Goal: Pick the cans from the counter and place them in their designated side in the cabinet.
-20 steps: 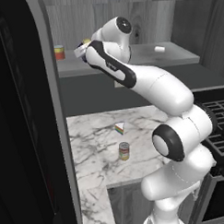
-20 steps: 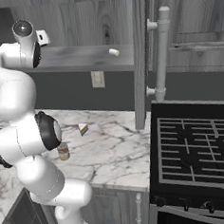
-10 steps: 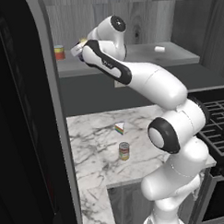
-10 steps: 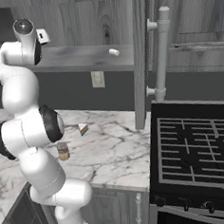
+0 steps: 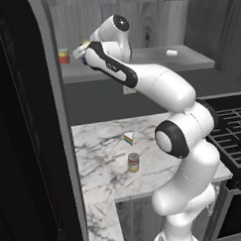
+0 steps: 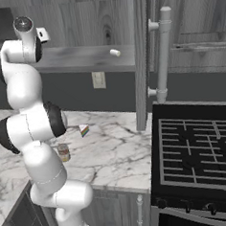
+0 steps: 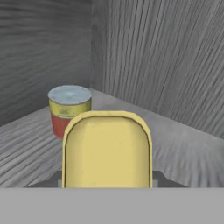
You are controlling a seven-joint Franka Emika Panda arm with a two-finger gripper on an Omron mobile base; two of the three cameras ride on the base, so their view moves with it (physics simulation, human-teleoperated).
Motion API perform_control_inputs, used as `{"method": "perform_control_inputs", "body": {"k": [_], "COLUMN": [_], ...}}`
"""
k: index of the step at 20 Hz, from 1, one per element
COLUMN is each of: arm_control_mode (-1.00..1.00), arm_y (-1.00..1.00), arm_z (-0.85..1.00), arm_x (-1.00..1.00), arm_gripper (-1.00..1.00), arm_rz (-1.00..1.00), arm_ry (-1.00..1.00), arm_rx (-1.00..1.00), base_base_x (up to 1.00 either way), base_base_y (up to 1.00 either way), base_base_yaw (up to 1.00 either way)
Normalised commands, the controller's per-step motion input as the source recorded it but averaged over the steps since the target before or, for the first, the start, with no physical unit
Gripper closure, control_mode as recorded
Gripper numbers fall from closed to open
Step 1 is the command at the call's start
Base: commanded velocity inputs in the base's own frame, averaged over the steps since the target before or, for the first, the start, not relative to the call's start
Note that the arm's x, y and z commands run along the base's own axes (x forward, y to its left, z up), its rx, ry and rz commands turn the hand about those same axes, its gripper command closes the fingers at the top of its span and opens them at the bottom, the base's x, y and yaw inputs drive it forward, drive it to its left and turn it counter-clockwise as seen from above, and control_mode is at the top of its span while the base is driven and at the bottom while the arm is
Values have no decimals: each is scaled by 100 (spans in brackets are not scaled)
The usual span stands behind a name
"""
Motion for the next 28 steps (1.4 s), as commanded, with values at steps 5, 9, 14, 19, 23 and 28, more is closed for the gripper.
{"method": "perform_control_inputs", "body": {"k": [5,9,14,19,23,28], "arm_control_mode": [-100,-100,-100,-100,-100,-100], "arm_y": [8,7,8,8,6,7], "arm_z": [-4,-6,-8,-10,-13,-15], "arm_x": [18,18,18,18,17,17], "arm_gripper": [100,100,100,100,100,-100], "arm_rz": [0,0,0,0,0,0], "arm_ry": [2,2,2,1,0,1], "arm_rx": [-1,-1,-1,0,0,0], "base_base_x": [0,0,0,0,0,0], "base_base_y": [0,0,0,0,0,0], "base_base_yaw": [0,0,0,0,0,0]}}
